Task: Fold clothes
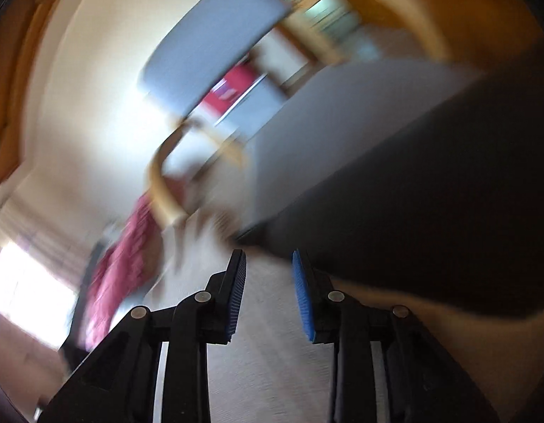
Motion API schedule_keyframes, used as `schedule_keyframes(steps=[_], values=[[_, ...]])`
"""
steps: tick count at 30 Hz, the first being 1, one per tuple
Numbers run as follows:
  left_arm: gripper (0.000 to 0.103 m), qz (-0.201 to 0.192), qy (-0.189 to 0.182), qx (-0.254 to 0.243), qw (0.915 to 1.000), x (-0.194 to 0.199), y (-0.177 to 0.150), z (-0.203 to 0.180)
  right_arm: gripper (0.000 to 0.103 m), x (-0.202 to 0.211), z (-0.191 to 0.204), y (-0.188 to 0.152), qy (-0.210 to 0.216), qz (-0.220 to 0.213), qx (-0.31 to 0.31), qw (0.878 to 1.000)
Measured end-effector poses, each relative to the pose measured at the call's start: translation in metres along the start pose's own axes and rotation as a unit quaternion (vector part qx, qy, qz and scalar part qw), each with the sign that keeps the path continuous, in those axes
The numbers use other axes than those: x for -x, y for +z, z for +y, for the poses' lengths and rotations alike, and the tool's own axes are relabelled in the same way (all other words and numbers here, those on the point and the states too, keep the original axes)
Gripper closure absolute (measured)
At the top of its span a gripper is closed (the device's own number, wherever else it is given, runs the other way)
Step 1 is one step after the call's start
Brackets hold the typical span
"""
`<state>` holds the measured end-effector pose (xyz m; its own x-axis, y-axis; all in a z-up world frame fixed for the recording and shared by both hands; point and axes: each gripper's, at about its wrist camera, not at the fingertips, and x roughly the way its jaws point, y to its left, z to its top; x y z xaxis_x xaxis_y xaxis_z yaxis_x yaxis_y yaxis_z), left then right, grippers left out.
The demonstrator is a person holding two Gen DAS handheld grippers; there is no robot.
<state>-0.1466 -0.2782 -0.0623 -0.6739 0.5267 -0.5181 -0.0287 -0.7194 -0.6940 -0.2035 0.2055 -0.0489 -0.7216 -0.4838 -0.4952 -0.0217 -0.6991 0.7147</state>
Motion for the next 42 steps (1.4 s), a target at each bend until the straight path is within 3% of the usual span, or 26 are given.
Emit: schedule_keyframes(steps=[5, 7, 10, 12, 13, 15, 21, 28, 30, 35, 39, 42], values=[[0.076, 0.0, -0.001, 0.001, 1.0, -0.001, -0.001, 0.0, 0.069, 0.028, -0.012, 0.007, 0.014, -0.068, -0.041, 0.997], [0.076, 0.0, -0.001, 0.001, 1.0, -0.001, -0.002, 0.0, 0.06, 0.026, -0.001, 0.006, 0.052, -0.06, -0.023, 0.997], [0.076, 0.0, -0.001, 0.001, 1.0, 0.0, -0.002, -0.001, 0.059, 0.003, 0.028, -0.009, 0.146, 0.011, 0.018, 0.989], [0.076, 0.0, -0.001, 0.002, 1.0, -0.001, -0.002, -0.001, 0.059, -0.024, 0.04, -0.023, 0.21, 0.098, 0.021, 0.973], [0.076, 0.0, -0.001, 0.002, 1.0, -0.001, -0.002, -0.001, 0.058, -0.034, 0.042, -0.029, 0.205, 0.125, 0.023, 0.971], [0.076, 0.0, -0.001, 0.002, 1.0, -0.001, -0.002, -0.001, 0.063, -0.047, 0.047, -0.035, 0.153, 0.149, 0.049, 0.976], [0.076, 0.0, 0.0, 0.001, 1.0, -0.001, -0.001, -0.001, 0.063, -0.047, 0.057, -0.039, 0.112, 0.137, 0.088, 0.98], [0.076, -0.046, 0.034, 0.027, 0.998, 0.014, 0.002, 0.009, 0.063, -0.031, 0.024, -0.011, 0.064, 0.059, 0.037, 0.996], [0.075, -0.052, 0.035, 0.043, 0.9971, 0.018, 0.003, 0.013, 0.063, -0.031, 0.018, -0.01, 0.077, 0.061, 0.028, 0.995], [0.067, 0.0, 0.025, 0.062, 0.9978, -0.001, 0.016, -0.012, 0.063, -0.041, 0.025, -0.011, 0.074, 0.069, 0.04, 0.994], [0.066, 0.039, 0.055, -0.008, 0.9977, -0.048, 0.037, -0.053, 0.063, -0.043, 0.025, -0.01, 0.082, 0.069, 0.033, 0.994], [0.066, 0.078, 0.073, -0.056, 0.9927, -0.084, 0.045, -0.07, 0.063, -0.039, 0.026, -0.01, 0.085, 0.07, 0.032, 0.993]])
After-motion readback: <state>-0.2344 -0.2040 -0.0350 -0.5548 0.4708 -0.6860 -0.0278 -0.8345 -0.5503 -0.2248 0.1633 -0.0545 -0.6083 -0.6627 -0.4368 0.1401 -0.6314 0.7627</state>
